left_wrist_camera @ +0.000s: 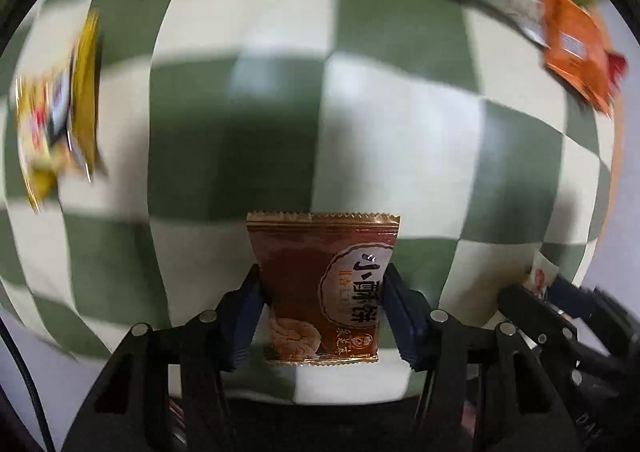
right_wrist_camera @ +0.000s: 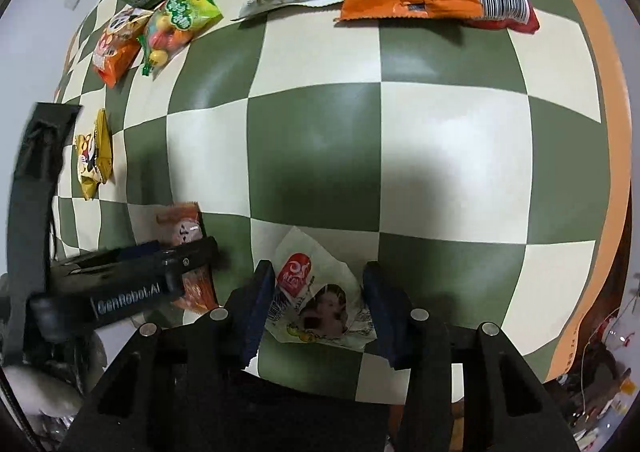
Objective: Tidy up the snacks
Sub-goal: 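Grasp the brown cake packet with the left gripper while the right grasps the white printed packet, then carry both packets into the cardboard box and open both grippers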
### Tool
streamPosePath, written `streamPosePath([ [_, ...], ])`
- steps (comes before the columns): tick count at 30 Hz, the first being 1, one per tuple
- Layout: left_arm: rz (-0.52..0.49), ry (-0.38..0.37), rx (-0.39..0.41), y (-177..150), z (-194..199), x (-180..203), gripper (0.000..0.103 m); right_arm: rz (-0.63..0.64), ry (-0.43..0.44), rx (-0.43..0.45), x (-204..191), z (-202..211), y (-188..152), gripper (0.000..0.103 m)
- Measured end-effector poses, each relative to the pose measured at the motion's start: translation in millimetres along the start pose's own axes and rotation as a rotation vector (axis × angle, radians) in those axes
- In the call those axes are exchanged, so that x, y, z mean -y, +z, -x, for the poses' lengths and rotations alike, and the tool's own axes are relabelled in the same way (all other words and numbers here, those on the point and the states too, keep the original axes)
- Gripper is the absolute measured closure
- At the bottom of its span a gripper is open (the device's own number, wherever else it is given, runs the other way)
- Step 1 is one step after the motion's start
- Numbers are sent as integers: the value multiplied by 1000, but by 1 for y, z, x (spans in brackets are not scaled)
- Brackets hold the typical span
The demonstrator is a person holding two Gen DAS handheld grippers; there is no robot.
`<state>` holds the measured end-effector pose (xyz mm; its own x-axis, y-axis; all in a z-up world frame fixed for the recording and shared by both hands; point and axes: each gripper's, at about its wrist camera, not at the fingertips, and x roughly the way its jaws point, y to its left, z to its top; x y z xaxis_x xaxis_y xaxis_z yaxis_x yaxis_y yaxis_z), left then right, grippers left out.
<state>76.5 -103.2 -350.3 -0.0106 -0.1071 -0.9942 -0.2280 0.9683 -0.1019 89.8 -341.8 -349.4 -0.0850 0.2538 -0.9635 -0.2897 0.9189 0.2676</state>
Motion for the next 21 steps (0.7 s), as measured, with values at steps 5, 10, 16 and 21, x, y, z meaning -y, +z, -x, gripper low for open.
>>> streamPosePath([
  [5, -67, 36, 3, 2, -1, 14, 44, -84, 55, -3, 14, 0, -5, 35],
  [10, -55, 33, -7, 2, -7, 12, 43, -111, 55, -17, 14, -2, -6, 35],
  [16, -56, 58, 32, -18, -9, 22, 48, -64, -37, 8, -8, -17, -12, 52],
  [21, -37, 38, 54, -36, 3, 28, 48, -35, -43, 45, -16, -10, -16, 56],
])
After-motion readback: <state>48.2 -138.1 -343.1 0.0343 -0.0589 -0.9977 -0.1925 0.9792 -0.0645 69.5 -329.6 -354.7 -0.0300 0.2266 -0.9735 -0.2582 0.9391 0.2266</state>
